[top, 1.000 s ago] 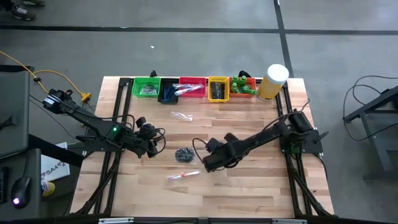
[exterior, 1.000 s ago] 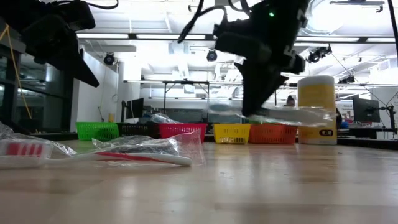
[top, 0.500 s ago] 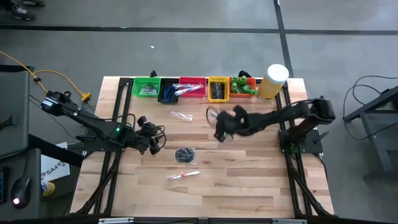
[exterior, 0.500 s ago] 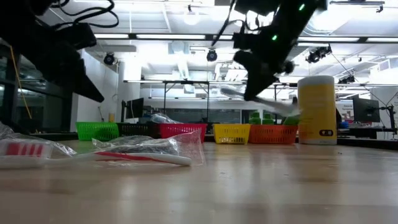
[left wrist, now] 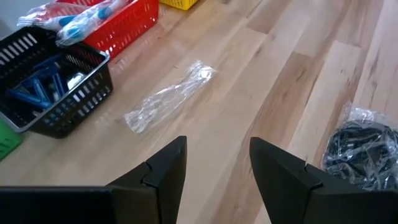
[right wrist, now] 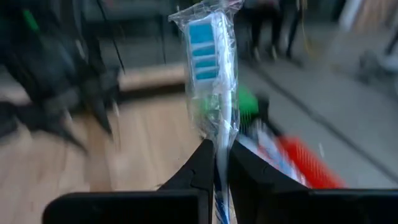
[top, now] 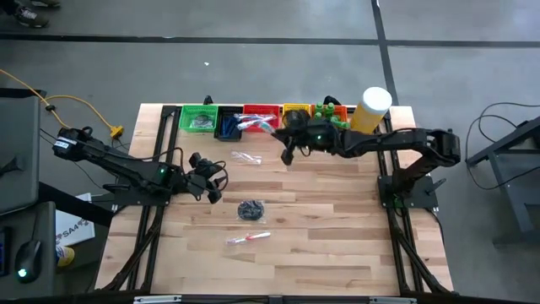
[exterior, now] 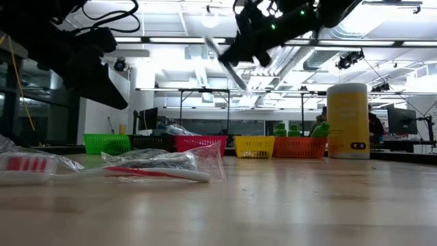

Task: Pick & Place Travel size toiletries
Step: Put the blue toothbrush into the red basket

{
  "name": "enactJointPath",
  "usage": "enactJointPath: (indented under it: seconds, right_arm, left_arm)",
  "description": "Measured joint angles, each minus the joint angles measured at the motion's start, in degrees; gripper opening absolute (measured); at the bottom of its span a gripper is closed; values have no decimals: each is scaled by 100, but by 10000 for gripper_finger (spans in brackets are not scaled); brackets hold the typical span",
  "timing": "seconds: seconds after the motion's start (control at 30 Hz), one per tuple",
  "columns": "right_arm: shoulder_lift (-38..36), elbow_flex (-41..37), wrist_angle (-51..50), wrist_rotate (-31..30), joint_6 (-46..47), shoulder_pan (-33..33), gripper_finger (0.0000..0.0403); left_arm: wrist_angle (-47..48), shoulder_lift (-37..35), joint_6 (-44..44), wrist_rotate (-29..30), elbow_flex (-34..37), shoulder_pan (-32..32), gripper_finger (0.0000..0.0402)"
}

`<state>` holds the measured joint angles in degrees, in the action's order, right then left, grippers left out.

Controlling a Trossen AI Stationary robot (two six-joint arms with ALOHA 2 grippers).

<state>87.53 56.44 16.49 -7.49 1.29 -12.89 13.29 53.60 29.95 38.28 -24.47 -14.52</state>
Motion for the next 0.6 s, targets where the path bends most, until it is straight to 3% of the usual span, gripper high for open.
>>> enactJointPath:
  seconds: [0.2,0.43,0.6]
  right_arm:
    - [133,64,1613,675,-469,-263,19]
    - [1114,1329,1713,1094,-614,-482,19]
    - [1849,2215,1265,1235,-711,-509,19]
  left_arm:
    - [10,0,-288,-19,0,0,175]
    - [20,0,-353,-22,0,0,175]
    - [10,0,-422,3,0,0,175]
